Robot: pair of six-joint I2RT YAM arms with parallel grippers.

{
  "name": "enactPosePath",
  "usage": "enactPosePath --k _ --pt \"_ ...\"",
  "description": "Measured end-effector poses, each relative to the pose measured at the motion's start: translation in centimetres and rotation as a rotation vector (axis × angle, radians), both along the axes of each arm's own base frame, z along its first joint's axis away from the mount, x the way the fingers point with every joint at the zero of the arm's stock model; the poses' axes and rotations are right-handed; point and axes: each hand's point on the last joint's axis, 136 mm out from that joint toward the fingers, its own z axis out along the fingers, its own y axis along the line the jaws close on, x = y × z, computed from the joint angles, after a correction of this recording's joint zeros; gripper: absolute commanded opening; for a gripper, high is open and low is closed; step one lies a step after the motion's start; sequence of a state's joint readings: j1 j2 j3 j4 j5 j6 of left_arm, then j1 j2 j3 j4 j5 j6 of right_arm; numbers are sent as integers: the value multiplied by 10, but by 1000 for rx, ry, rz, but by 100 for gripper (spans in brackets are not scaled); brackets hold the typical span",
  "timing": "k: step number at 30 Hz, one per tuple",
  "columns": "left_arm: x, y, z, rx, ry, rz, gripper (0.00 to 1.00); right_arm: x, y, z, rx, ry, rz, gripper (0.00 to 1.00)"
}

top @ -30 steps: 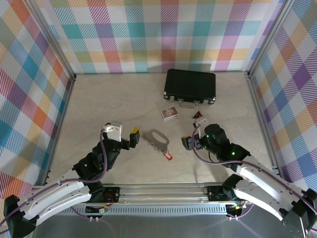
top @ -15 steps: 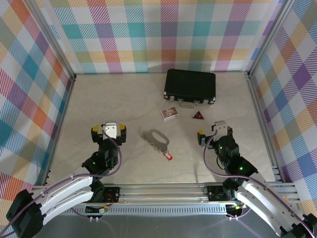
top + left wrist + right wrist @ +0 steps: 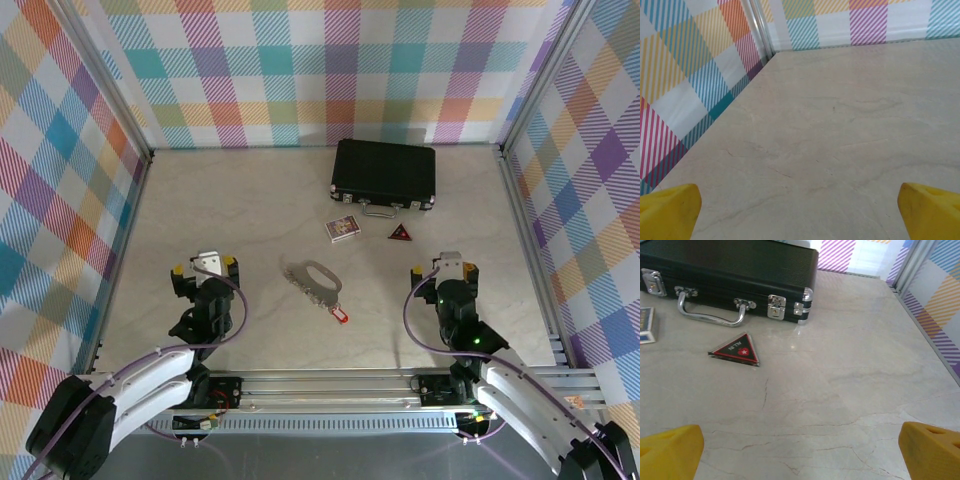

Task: Put the keys on the keyring

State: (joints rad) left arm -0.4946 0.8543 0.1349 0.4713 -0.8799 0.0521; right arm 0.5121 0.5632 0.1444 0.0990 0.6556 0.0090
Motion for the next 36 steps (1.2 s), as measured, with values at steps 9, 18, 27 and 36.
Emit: enactPosePath --k 9,18,27,36 --pt "12 6 -10 -31 8 13 100 16 -25 -10 -3 11 -122 99" --pt "43 2 -22 -11 66 11 100 48 -42 -28 -22 82 -206 99" --pt "73 -8 -28 41 76 -24 100 83 -45 -20 41 24 -206 99" --pt "89 2 -35 -9 33 -33 100 94 -47 -13 82 -29 -184 99"
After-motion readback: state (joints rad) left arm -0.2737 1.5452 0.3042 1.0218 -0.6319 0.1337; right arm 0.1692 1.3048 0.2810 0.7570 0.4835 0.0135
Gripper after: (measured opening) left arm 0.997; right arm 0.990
